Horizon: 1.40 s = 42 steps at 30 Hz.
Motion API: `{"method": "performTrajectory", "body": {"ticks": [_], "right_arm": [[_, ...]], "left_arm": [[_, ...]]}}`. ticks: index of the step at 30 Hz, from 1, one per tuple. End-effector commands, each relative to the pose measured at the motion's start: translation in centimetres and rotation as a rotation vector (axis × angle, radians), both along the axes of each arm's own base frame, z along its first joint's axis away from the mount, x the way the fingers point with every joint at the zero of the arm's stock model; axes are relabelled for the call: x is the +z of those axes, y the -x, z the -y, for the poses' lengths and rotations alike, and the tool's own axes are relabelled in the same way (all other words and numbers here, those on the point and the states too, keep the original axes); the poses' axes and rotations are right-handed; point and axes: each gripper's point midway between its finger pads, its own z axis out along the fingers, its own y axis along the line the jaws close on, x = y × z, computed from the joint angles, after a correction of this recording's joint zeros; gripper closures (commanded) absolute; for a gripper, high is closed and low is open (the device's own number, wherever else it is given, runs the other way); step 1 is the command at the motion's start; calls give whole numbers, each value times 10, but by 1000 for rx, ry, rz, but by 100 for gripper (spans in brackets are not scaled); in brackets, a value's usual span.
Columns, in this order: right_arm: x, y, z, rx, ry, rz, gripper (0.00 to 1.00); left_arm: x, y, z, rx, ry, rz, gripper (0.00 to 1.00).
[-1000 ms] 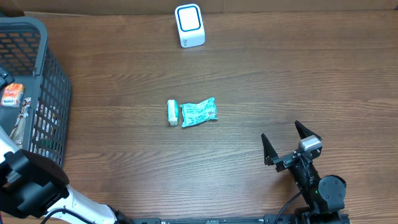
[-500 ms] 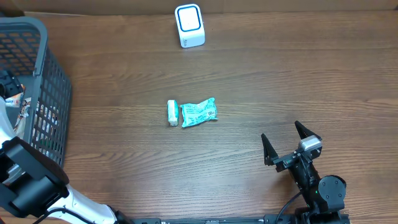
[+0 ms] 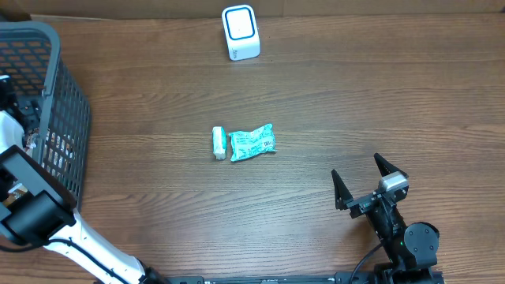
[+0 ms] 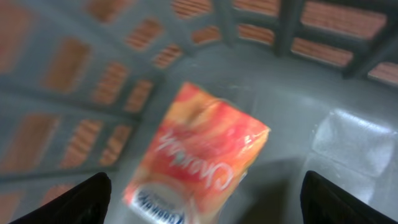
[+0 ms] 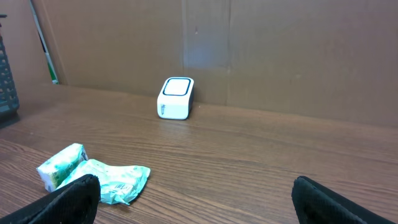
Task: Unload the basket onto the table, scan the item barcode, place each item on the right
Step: 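Reach the left gripper back into the basket toward the orange bag, then grasp the orange snack bag and lift it from the basket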
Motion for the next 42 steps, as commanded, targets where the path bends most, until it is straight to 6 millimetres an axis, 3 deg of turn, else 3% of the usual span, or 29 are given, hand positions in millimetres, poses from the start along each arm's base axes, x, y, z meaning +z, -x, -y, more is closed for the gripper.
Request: {"method": "performTrajectory", "body": {"ticks": [1, 7, 10, 16, 20, 27, 31, 33, 34, 39, 42], "right_arm": [[-1, 0, 0, -1, -3, 7, 0], [-1, 0, 0, -2, -3, 7, 0], [-1, 0, 0, -1, -3, 7, 0], [-1, 0, 0, -1, -3, 7, 0], [-1, 0, 0, -1, -3, 7, 0], [-1, 0, 0, -1, -3, 7, 0], [-1, 0, 0, -1, -3, 7, 0], [-1, 0, 0, -1, -3, 7, 0], [-1, 0, 0, -1, -3, 7, 0], [-1, 0, 0, -1, -3, 7, 0], [-1, 0, 0, -1, -3, 7, 0]], "left_arm": [[-22, -10, 7, -114, -42, -77, 20], [-36, -9, 6, -111, -32, -93, 27], [-47, 4, 3, -75, -30, -151, 33], [-60, 18, 2, -26, -24, -214, 32], [-70, 27, 8, -4, 20, -242, 46], [-102, 42, 20, -12, 87, -327, 41], [-107, 46, 24, -14, 106, -343, 62], [-107, 45, 25, -16, 105, -344, 88], [-107, 45, 25, -16, 106, -344, 96], [-106, 50, 28, 23, 129, -349, 96], [-92, 52, 27, 112, 142, -315, 96]]}}
